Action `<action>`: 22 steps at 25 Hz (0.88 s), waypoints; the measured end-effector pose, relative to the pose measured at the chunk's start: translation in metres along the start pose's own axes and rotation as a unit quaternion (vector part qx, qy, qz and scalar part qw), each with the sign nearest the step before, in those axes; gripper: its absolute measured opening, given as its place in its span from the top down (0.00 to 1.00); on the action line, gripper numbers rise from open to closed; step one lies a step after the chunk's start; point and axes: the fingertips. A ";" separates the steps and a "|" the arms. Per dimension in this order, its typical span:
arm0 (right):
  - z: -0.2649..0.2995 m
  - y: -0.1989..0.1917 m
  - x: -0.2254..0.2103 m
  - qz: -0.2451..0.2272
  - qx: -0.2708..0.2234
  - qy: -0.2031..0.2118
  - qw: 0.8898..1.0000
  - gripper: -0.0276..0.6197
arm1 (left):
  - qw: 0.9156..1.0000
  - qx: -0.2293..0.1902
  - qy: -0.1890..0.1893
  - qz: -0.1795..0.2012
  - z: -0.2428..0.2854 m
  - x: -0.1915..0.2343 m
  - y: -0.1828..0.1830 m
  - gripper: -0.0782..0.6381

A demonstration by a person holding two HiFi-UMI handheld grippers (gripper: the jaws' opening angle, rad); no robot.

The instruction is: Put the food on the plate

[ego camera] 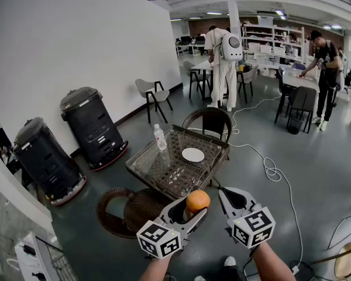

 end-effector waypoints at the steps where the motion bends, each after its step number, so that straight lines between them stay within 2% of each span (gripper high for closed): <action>1: -0.001 0.000 -0.001 0.001 0.000 0.000 1.000 0.95 | 1.000 0.000 0.000 -0.001 0.001 -0.001 0.000 0.49; 13: 0.010 0.003 -0.013 -0.001 -0.003 0.015 1.000 0.95 | 1.000 0.004 0.009 -0.004 0.016 0.007 0.000 0.49; 22: 0.026 0.002 -0.049 0.004 -0.001 0.030 1.000 0.95 | 1.000 0.013 0.026 -0.007 0.051 0.020 0.001 0.49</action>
Point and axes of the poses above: the fingertips, and each gripper's own axes: z forward along the fingers, x to its left, y out of its top, and after that the axes turned 5 degrees about x, right-handed
